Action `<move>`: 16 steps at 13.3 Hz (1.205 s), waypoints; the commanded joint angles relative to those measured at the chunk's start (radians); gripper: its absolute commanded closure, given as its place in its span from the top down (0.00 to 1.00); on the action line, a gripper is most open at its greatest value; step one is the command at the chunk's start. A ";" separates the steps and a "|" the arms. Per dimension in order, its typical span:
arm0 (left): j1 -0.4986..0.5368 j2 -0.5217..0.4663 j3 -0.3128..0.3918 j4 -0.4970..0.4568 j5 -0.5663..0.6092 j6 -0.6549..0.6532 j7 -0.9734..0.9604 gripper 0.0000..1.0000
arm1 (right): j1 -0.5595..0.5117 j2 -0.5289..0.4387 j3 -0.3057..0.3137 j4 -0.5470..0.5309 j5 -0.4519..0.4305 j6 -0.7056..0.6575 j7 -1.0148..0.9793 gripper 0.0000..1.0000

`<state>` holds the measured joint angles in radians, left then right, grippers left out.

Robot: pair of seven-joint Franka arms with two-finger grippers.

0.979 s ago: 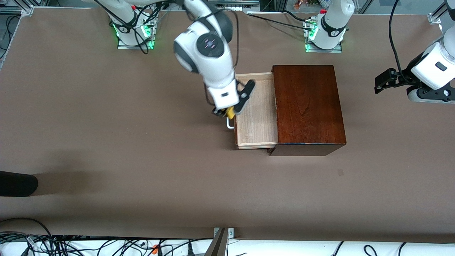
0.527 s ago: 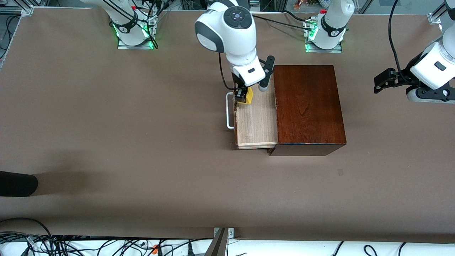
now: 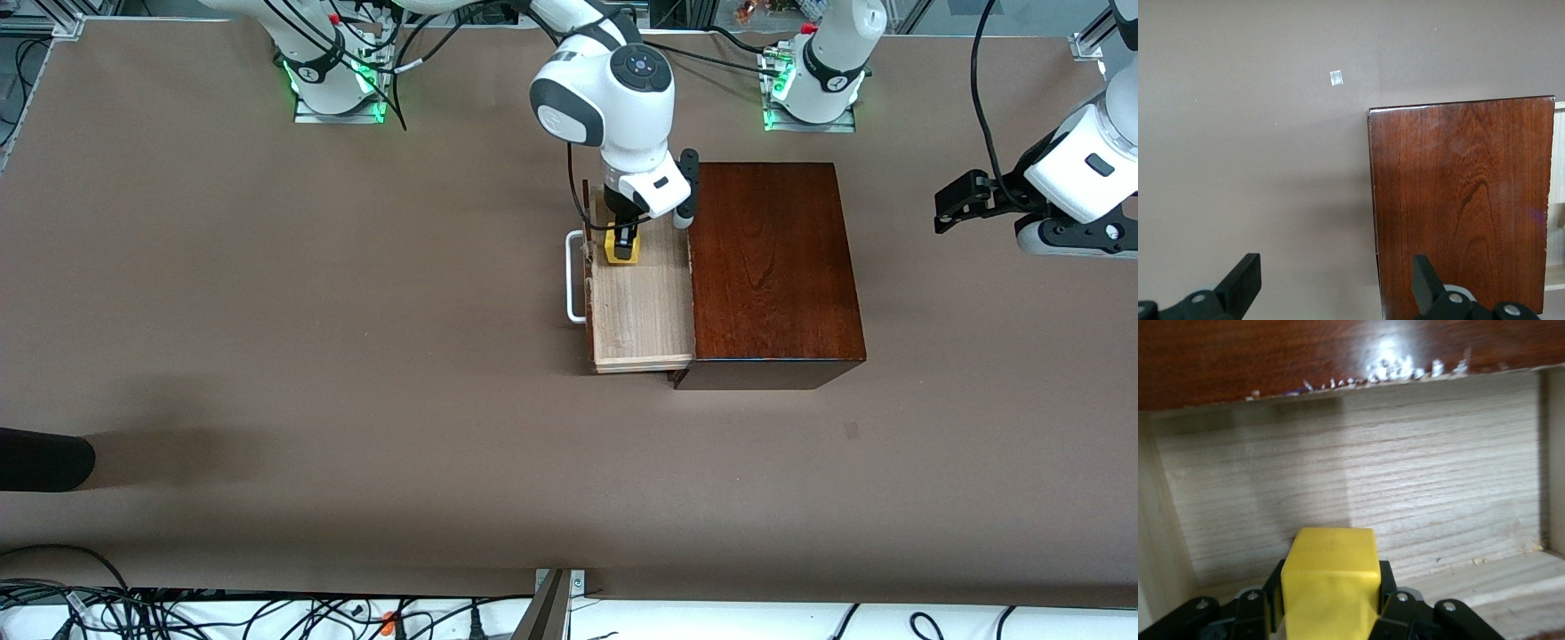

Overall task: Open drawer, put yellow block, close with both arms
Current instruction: 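Lower the cube into the drawer and open the right gripper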

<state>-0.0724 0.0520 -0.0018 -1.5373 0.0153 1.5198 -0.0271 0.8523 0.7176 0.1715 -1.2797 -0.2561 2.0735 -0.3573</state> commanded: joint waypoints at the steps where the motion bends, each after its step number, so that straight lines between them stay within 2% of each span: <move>1: -0.007 0.019 0.003 0.037 -0.011 -0.015 0.013 1.00 | 0.008 0.020 -0.007 0.030 -0.034 -0.007 -0.020 0.05; 10: -0.007 0.019 0.005 0.037 -0.021 -0.015 0.010 1.00 | 0.008 0.054 -0.010 0.026 -0.069 -0.006 -0.019 0.08; 12: -0.007 0.019 0.003 0.037 -0.021 -0.015 0.010 1.00 | 0.005 0.054 -0.010 0.028 -0.088 -0.003 -0.043 0.17; 13: -0.007 0.019 0.003 0.037 -0.021 -0.015 0.010 1.00 | 0.001 0.051 -0.010 0.034 -0.086 -0.003 -0.052 0.27; 14: -0.007 0.019 0.003 0.037 -0.021 -0.015 0.010 1.00 | -0.002 0.045 -0.010 0.037 -0.084 -0.003 -0.051 0.99; 16: -0.007 0.019 0.003 0.037 -0.021 -0.015 0.010 1.00 | -0.006 0.030 -0.007 0.080 -0.068 -0.024 -0.048 1.00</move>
<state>-0.0753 0.0520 -0.0020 -1.5373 0.0075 1.5198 -0.0272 0.8505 0.7497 0.1597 -1.2645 -0.3253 2.0746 -0.3881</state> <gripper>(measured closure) 0.000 0.295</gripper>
